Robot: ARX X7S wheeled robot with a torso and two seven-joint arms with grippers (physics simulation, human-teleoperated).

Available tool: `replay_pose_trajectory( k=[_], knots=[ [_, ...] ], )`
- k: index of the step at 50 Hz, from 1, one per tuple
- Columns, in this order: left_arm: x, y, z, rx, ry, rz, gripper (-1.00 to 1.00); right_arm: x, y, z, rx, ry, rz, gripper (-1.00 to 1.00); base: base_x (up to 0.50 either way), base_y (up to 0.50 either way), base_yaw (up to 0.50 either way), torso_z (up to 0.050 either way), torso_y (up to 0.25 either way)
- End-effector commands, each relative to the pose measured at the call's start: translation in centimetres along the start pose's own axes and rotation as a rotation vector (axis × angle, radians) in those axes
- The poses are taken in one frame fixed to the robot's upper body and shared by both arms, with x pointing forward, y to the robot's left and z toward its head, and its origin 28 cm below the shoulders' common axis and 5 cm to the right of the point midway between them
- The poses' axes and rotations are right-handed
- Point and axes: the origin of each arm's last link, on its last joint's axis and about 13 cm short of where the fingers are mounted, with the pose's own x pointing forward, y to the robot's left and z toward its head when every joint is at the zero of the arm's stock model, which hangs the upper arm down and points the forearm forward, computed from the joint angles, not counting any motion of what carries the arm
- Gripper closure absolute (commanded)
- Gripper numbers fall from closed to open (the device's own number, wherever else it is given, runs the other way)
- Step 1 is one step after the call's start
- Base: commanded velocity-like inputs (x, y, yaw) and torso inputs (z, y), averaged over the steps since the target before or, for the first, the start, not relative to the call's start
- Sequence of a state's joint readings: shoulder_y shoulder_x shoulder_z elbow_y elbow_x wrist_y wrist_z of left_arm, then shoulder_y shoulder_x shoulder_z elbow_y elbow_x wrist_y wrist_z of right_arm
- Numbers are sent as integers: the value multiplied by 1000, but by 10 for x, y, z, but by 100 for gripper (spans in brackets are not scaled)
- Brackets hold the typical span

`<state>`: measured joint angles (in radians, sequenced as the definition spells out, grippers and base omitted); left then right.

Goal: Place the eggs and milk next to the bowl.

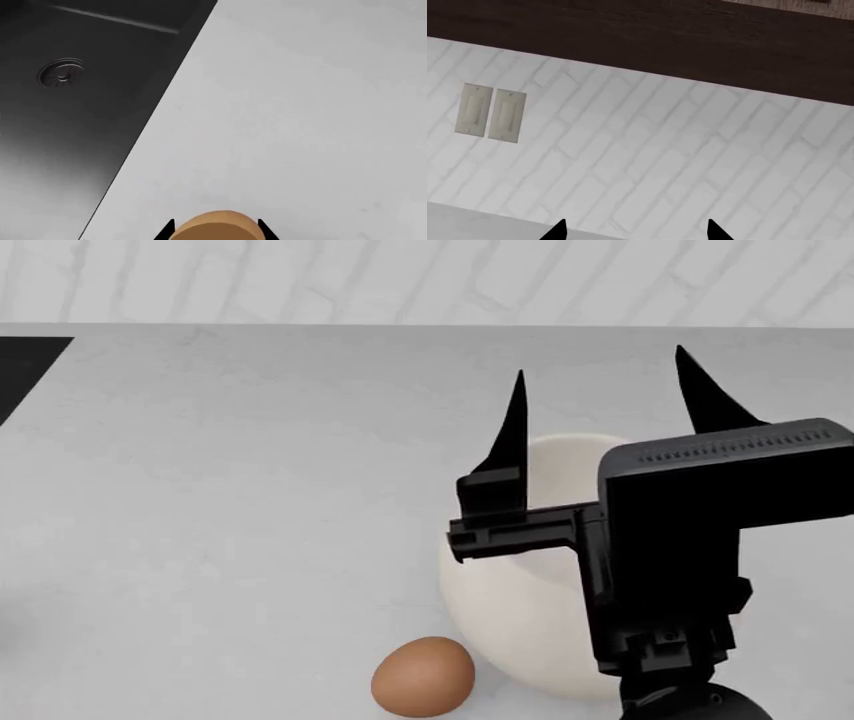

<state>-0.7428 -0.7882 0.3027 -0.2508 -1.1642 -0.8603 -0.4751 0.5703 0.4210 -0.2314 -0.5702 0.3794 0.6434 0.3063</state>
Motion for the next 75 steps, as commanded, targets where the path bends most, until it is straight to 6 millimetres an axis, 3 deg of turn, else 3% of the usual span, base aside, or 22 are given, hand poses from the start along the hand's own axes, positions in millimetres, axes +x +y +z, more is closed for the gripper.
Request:
replay_pose_trajectory(
  k=[1, 15, 26, 43, 59, 68, 75],
  knots=[
    [-16, -7, 10, 74, -29, -137, 100, -3, -2, 1, 5, -6, -7, -100, 0, 0, 0, 0, 0],
    [-32, -23, 29, 250, -115, -286, 100, -5, -3, 3, 9, -11, -12, -100, 0, 0, 0, 0, 0],
    [-32, -34, 41, 423, -157, -425, 100, -5, -2, 5, 8, -16, -10, -100, 0, 0, 0, 0, 0],
    [-18, -64, 69, 747, -176, -625, 100, -9, -4, 7, 5, -17, -20, -100, 0, 0, 0, 0, 0],
    [-7, -80, 87, 909, -176, -738, 100, -13, -5, 8, 3, -17, -29, -100, 0, 0, 0, 0, 0],
    [7, -100, 105, 999, -172, -816, 100, -16, -7, 8, -1, -17, -40, -100, 0, 0, 0, 0, 0],
    [18, -114, 107, 1089, -205, -918, 100, -15, -8, 8, -5, -14, -43, -100, 0, 0, 0, 0, 0]
  ],
)
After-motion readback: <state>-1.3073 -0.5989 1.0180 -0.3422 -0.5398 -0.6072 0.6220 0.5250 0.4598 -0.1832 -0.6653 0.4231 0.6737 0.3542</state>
